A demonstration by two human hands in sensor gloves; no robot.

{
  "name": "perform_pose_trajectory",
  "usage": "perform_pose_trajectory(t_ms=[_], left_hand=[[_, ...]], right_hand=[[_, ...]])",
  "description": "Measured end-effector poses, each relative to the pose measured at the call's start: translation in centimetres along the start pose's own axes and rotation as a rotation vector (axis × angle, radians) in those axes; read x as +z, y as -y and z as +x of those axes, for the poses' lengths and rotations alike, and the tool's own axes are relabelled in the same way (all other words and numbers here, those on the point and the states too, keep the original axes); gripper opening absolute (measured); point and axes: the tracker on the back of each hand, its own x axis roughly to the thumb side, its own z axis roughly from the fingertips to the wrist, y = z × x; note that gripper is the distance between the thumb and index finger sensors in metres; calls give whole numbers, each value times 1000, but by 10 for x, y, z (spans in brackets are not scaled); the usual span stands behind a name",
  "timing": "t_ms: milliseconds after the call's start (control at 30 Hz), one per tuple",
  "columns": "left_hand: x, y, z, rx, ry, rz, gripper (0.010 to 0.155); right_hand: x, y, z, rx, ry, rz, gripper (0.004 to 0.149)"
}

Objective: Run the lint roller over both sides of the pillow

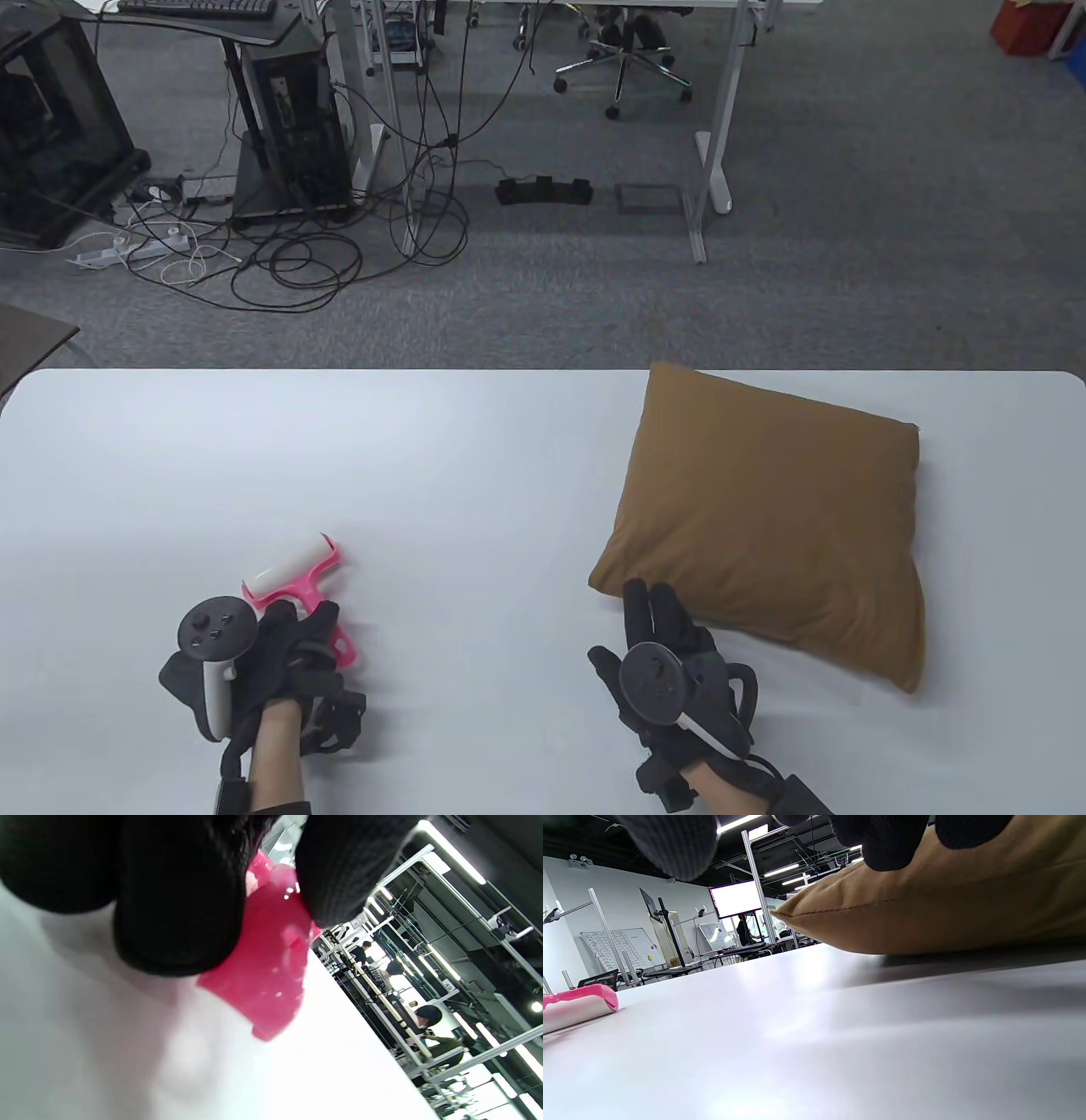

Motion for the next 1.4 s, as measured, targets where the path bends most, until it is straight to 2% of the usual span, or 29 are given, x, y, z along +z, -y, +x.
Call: perform_pose_trajectory(t_ms=[367, 533, 600, 667, 767, 833, 867, 1067, 1200, 1400], left_hand=[[1, 3, 12, -356, 27, 104, 60], [11, 3, 18, -381, 18, 92, 72], [24, -1, 31, -417, 60, 74, 79], [38, 1, 45, -417, 173, 66, 85], [57, 16, 69, -354, 408, 51, 90], [70, 32, 86, -331, 684, 107, 87], [74, 38, 91, -343, 735, 111, 87], [90, 78, 106, -521, 809, -70, 88], [90, 101, 105, -595, 793, -200, 86], [93, 127, 101, -742, 813, -262, 85]], right_hand=[[-2, -3, -3, -5, -6, 23, 78], [-2, -2, -5, -7, -16, 20, 78], [-3, -2, -6, -8, -19, 19, 77], [-3, -2, -6, -7, -21, 18, 77], [-3, -2, -6, 12, -23, 16, 76], [-4, -2, -6, 40, -23, 8, 76], [-4, -2, -6, 52, -24, 3, 76], [-8, -3, -10, 167, -26, -36, 76], [-10, -7, -13, 200, -31, 5, 77], [-14, -17, -13, 227, -49, 91, 77]])
